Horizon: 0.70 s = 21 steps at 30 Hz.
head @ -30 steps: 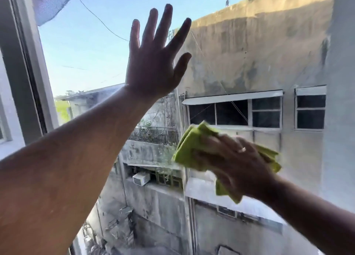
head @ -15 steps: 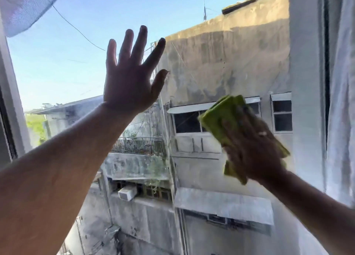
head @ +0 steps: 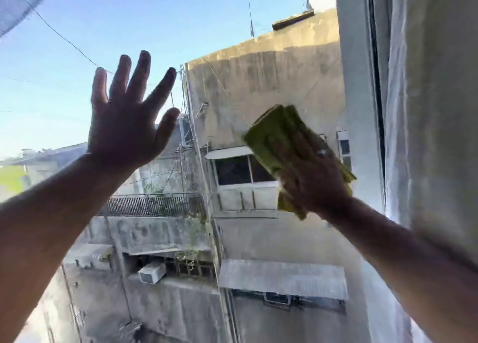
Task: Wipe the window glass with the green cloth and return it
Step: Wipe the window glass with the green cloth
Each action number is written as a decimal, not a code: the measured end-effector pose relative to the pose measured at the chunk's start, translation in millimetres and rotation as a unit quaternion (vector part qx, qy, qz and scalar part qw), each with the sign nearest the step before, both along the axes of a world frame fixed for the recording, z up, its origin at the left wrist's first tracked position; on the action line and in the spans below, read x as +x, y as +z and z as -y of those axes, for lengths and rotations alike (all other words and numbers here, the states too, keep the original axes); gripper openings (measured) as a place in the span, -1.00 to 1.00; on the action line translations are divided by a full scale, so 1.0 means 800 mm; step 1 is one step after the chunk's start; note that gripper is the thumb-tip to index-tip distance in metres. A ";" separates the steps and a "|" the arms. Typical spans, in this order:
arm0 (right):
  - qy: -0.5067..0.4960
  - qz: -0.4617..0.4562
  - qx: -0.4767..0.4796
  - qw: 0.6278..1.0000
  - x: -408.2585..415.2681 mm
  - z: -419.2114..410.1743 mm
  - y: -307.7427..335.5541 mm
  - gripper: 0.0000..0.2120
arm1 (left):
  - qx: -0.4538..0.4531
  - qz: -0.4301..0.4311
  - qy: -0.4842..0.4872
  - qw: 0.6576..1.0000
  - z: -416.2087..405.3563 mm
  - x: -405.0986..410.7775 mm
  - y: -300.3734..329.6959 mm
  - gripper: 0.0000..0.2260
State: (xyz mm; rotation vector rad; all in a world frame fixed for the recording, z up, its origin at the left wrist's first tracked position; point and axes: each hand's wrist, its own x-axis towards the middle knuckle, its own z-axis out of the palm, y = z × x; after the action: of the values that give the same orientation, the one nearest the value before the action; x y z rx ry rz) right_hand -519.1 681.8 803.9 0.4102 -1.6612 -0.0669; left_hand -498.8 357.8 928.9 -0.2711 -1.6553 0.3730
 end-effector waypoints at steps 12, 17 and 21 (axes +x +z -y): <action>0.061 0.043 0.283 0.956 0.019 0.125 -0.135 -0.45 | 0.046 0.129 -0.138 0.981 0.000 0.036 -0.065 -0.51; 0.171 0.104 0.261 0.944 0.019 0.111 -0.127 -0.39 | 0.028 0.182 -0.075 0.980 0.014 0.069 -0.241 -0.45; 0.206 0.095 0.171 0.959 0.023 0.099 -0.135 -0.37 | 0.112 0.189 -0.013 0.976 -0.009 0.075 -0.270 -0.53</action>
State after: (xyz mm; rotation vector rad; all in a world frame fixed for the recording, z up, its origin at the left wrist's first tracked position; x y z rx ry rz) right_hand -500.6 602.4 695.7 1.0475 -1.7223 -0.0027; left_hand -438.6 365.4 713.3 -0.2010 -2.0468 0.1143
